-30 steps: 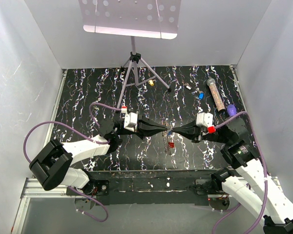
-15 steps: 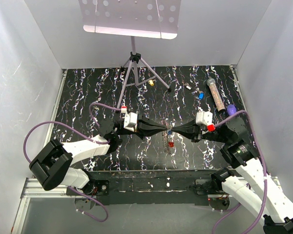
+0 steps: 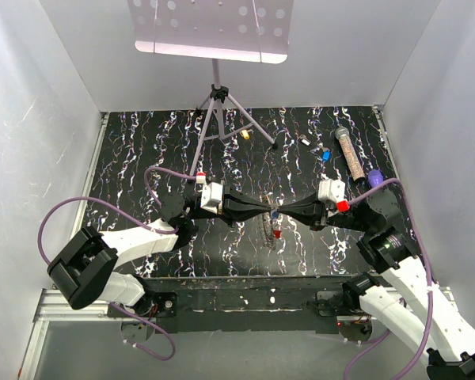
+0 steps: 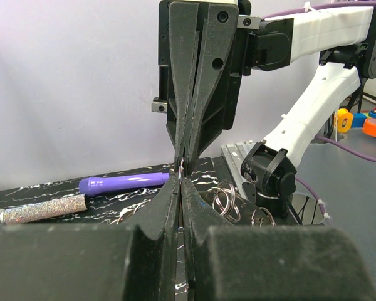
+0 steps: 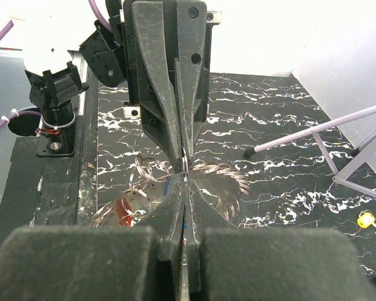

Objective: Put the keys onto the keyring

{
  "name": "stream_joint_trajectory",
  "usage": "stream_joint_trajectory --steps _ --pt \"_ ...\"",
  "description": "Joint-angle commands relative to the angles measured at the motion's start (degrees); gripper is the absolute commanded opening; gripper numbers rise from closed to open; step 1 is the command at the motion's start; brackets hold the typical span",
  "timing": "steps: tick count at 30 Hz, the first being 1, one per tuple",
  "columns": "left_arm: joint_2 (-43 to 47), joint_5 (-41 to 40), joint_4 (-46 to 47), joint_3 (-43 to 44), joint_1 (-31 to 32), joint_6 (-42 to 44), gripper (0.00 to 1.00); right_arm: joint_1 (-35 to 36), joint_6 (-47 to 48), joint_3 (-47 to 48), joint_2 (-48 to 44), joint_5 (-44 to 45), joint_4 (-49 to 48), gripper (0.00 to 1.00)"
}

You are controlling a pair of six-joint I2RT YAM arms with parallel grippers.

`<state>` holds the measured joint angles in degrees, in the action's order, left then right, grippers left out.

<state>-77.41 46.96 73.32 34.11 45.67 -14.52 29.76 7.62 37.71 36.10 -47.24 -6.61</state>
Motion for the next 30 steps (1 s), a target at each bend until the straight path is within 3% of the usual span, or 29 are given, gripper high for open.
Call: stream_joint_trajectory --steps 1,30 --pt "1.12 0.24 1.39 -0.01 0.56 -0.06 0.0 0.39 -0.76 2.45 0.2 0.49 -3.76 0.01" --pt "2.43 0.94 -5.03 0.96 0.65 3.27 0.0 0.92 -1.73 4.56 1.78 -0.74 -2.53 0.01"
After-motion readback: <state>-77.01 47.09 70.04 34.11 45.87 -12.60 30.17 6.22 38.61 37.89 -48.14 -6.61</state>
